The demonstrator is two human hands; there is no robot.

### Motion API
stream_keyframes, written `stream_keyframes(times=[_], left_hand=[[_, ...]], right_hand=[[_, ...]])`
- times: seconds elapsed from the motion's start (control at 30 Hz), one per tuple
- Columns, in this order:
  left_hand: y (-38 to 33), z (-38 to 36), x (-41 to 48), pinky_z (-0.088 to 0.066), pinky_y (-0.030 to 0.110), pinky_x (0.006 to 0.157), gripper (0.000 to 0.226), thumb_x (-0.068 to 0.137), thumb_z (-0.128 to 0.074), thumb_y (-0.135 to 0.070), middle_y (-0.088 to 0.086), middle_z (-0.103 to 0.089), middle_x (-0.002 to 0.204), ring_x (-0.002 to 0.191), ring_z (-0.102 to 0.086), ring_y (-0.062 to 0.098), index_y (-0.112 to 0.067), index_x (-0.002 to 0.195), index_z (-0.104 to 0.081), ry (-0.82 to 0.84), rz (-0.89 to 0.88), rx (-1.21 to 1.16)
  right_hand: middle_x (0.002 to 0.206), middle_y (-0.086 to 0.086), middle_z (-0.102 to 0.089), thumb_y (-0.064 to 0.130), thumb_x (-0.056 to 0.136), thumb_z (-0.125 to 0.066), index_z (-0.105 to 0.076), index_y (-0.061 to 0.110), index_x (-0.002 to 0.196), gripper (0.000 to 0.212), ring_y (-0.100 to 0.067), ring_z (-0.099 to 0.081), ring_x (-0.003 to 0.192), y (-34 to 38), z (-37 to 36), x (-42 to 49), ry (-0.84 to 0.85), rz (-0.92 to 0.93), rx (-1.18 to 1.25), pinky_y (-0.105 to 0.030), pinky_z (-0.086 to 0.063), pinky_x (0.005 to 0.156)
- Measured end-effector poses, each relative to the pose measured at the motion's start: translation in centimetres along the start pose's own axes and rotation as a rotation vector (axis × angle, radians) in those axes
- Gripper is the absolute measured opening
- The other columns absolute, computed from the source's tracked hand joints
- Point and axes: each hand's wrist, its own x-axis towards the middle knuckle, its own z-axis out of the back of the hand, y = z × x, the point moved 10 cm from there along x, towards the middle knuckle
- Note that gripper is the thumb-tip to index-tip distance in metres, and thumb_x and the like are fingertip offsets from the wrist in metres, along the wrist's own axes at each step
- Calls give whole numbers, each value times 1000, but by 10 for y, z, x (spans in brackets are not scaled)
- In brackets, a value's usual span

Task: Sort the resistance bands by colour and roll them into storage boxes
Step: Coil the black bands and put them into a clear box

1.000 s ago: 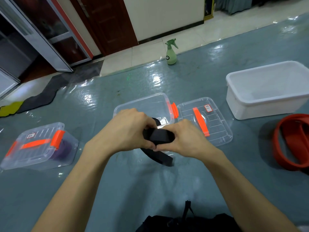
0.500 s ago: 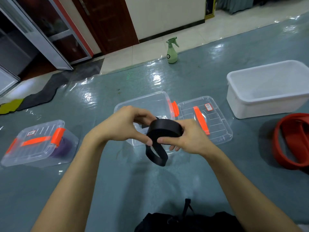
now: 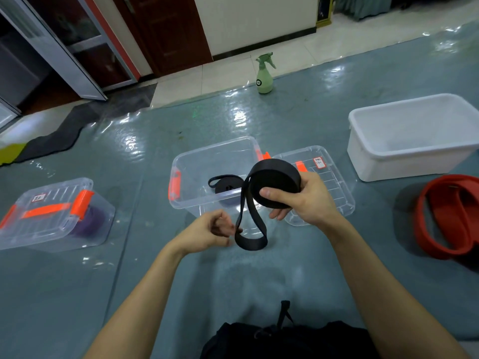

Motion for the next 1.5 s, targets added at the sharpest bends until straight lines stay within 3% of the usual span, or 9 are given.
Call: stream_keyframes(times=[0.17, 0.3, 0.67, 0.8, 0.9, 1.03, 1.23, 1.4, 1.5], left_hand=[[-19, 12, -13, -50, 48, 118, 57, 90, -69, 13, 1, -72, 137, 133, -66, 15, -17, 138, -63, -81, -47, 286], [-113, 40, -47, -49, 32, 119, 59, 94, -84, -20, -2, -69, 149, 141, -63, 18, -19, 149, -61, -196, -357, 13], [-186, 31, -69, -34, -1, 93, 35, 77, -99, -32, -19, -83, 97, 94, -74, -8, -31, 108, -85, -248, -393, 729], [-194, 30, -67, -52, 33, 95, 31, 82, -86, -42, -16, -82, 97, 86, -72, 7, -40, 112, -81, -289, -329, 1053], [-196, 28, -61, -55, 40, 86, 30, 83, -77, -49, -12, -80, 92, 79, -64, 19, -43, 113, -77, -293, -268, 1248], [-192, 39, -64, -54, 43, 90, 40, 75, -81, -59, -24, -81, 98, 93, -74, 8, -49, 114, -79, -295, -289, 1062], [-160, 50, -56, -52, 12, 104, 58, 64, -106, -26, -17, -84, 104, 107, -79, 2, -34, 117, -85, -130, -294, 336], [-159, 49, -56, -31, -8, 96, 49, 65, -106, -26, -28, -81, 95, 94, -76, -10, -46, 103, -82, -286, -371, 423], [-167, 46, -55, -32, -1, 91, 41, 69, -103, -40, -27, -81, 94, 81, -66, -15, -48, 104, -83, -352, -378, 699]], right_hand=[[76, -17, -80, 23, 80, -97, -84, 18, 95, 20, -39, -78, 63, -8, -11, 1, 50, -17, -87, -35, -64, 54], [78, -14, -80, 25, 79, -98, -82, 16, 104, 31, -36, -79, 65, -14, -27, -2, 138, -54, -236, -42, -67, 61], [87, 29, -76, 57, 69, -95, -70, 67, 105, 44, 6, -73, 82, 12, -52, -9, 220, 196, -575, -12, -54, 69], [114, 28, -75, 78, 61, -80, -66, 51, 131, 77, 2, -69, 103, 21, -50, -5, 108, 282, -808, -30, -58, 93], [114, 33, -68, 55, 73, -88, -60, 50, 127, 61, 23, -59, 91, 29, -65, -11, 120, 404, -750, -10, -45, 78], [80, 46, -65, 32, 75, -98, -75, 54, 112, 48, 13, -65, 67, 20, -54, -12, 98, 338, -522, -2, -43, 63], [74, -2, -79, 33, 73, -101, -84, 33, 112, 42, -25, -73, 56, 2, -38, -3, 110, 191, -203, -30, -59, 60], [84, 1, -81, 29, 73, -101, -80, 37, 121, 52, -29, -75, 65, -13, -38, -2, 163, 111, -221, -38, -63, 68], [86, 34, -73, 50, 64, -101, -75, 47, 121, 62, -5, -73, 70, -12, -38, -2, 137, 169, -551, -11, -50, 67]])
